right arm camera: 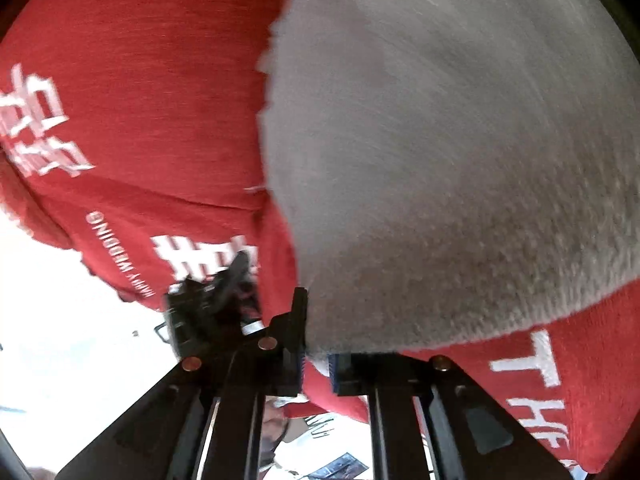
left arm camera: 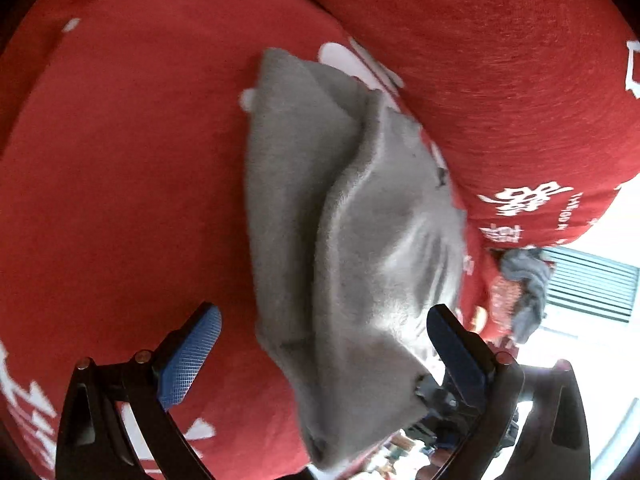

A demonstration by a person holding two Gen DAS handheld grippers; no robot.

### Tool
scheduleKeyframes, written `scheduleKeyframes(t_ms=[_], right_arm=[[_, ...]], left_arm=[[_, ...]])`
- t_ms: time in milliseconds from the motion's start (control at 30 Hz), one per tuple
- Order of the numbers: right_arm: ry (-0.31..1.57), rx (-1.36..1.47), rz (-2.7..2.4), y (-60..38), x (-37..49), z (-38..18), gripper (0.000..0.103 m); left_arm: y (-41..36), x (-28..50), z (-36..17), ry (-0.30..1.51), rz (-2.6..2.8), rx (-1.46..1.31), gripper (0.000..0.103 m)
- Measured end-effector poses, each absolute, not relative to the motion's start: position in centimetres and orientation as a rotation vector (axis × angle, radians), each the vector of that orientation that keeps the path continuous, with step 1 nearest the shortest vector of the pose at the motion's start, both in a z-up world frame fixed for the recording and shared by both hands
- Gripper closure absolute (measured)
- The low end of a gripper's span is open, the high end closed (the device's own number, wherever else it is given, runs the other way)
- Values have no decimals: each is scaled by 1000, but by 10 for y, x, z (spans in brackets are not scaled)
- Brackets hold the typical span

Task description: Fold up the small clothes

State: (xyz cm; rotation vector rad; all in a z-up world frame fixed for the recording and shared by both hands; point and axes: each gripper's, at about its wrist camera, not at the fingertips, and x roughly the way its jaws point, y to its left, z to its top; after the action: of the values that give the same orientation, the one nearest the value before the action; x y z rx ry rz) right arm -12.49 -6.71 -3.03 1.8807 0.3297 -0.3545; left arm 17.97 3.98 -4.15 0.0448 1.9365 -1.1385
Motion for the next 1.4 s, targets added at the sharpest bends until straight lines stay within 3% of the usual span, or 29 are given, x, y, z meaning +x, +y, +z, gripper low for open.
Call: scheduleKeyframes(t_ms=[200, 333, 533, 633, 767, 833, 900, 967, 1000, 1067, 1133, 1400], right_arm=[[348, 1749, -298, -87, -126, 3, 94], [466, 1670, -293, -83, -119, 8, 94], [818, 1521, -298, -58, -113, 7, 90], [912, 1442, -336, -59, -122, 15, 89], [908, 1351, -493, -89, -140, 29, 66], [918, 1292, -610, -111, -148, 29, 70], [937, 1261, -676, -127, -148, 23, 100], [964, 1243, -712, -137, -146, 16, 100], [984, 1236, -711, -140, -143, 8, 100], [1040, 1215, -699, -141, -135, -2, 100], [1069, 1189, -665, -139, -127, -11, 102], [988, 1312, -595, -129, -152, -8, 100]], left_arm=[[1, 171, -45, 1963, -1220, 28, 0], [-33, 150, -30, 1868, -1279, 136, 1], [-60, 118, -30, 1718, -1246, 461, 27], [-59, 119, -33, 1709, -1223, 486, 29], [-66, 113, -32, 1691, -1186, 505, 29], [-66, 110, -31, 1670, -1183, 538, 29], [-65, 106, -29, 1641, -1173, 573, 31], [-66, 102, -28, 1600, -1127, 629, 47], [-62, 104, -27, 1592, -1123, 632, 50], [-59, 108, -25, 1592, -1112, 598, 71], [-54, 115, -22, 1608, -1102, 533, 79], [-52, 102, 32, 1608, -1185, 252, 83]])
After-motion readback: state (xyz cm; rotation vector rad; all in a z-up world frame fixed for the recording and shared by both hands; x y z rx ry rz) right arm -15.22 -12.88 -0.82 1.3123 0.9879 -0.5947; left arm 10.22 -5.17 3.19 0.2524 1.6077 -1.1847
